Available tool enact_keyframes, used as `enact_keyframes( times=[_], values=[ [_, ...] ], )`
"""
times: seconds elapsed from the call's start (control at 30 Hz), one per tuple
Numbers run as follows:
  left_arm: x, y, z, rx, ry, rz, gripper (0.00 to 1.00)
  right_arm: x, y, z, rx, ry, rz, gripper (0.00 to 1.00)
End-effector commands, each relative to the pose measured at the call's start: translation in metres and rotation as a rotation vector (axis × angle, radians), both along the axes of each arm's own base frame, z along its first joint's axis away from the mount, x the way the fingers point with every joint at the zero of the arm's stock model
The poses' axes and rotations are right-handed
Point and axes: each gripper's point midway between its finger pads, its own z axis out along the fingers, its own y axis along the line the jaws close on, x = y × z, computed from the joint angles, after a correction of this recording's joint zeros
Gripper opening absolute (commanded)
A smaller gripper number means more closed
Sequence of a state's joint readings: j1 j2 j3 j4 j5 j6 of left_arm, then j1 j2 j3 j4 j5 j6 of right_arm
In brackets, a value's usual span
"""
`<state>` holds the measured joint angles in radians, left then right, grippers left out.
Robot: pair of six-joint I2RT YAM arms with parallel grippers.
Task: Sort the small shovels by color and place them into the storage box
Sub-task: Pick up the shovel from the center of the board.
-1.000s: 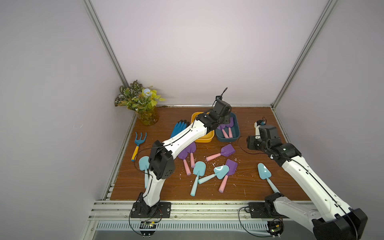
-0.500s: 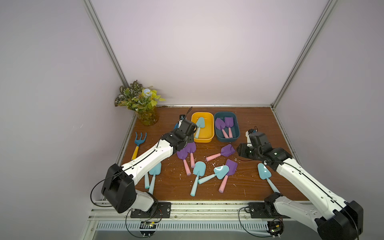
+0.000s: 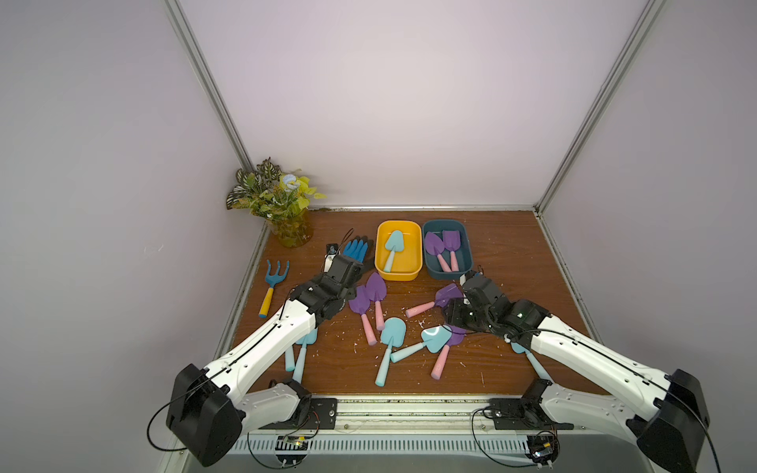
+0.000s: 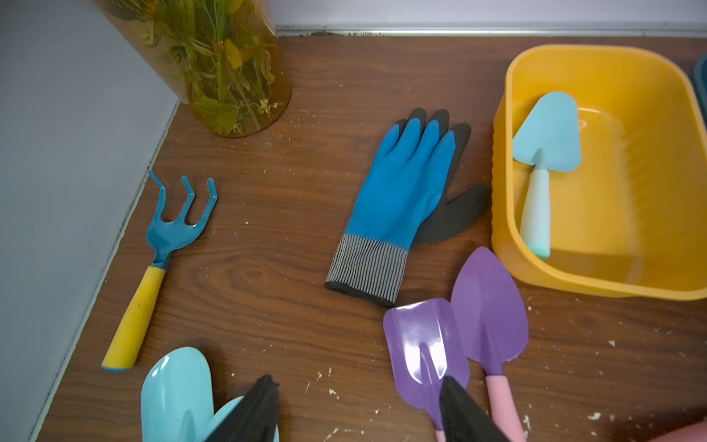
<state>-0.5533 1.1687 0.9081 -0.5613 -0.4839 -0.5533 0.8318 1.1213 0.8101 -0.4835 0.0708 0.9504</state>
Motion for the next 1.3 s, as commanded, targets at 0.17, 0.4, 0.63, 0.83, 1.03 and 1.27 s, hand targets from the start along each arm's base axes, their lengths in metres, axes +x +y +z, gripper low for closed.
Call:
enact_keyframes(
  times=[0.17, 0.4, 0.63, 0.83, 1.03, 1.27],
  values=[
    [-0.015, 0.019, -0.012, 0.042, 0.036, 0.029, 0.71, -0.034, 0.060, -0.017, 0.128, 0.144, -0.065, 0.49],
    [-0.013, 0.028, -0.021, 0.044, 0.056, 0.053, 0.73, -0.046, 0.088, -0.019, 0.223, 0.207, -0.132, 0.50],
    [-0.013, 0.037, -0.028, -0.008, 0.065, 0.072, 0.74, -0.057, 0.107, -0.046, 0.178, 0.325, -0.200, 0.54],
    [-0.013, 0.042, -0.029, -0.019, 0.062, 0.080, 0.74, -0.064, 0.124, -0.053, 0.164, 0.367, -0.215, 0.56],
    [-0.013, 0.042, -0.032, -0.022, 0.069, 0.076, 0.74, -0.064, 0.127, -0.060, 0.184, 0.386, -0.240, 0.56],
    [-0.012, 0.042, -0.035, -0.034, 0.076, 0.074, 0.75, -0.070, 0.134, -0.073, 0.174, 0.432, -0.223, 0.56]
  ],
)
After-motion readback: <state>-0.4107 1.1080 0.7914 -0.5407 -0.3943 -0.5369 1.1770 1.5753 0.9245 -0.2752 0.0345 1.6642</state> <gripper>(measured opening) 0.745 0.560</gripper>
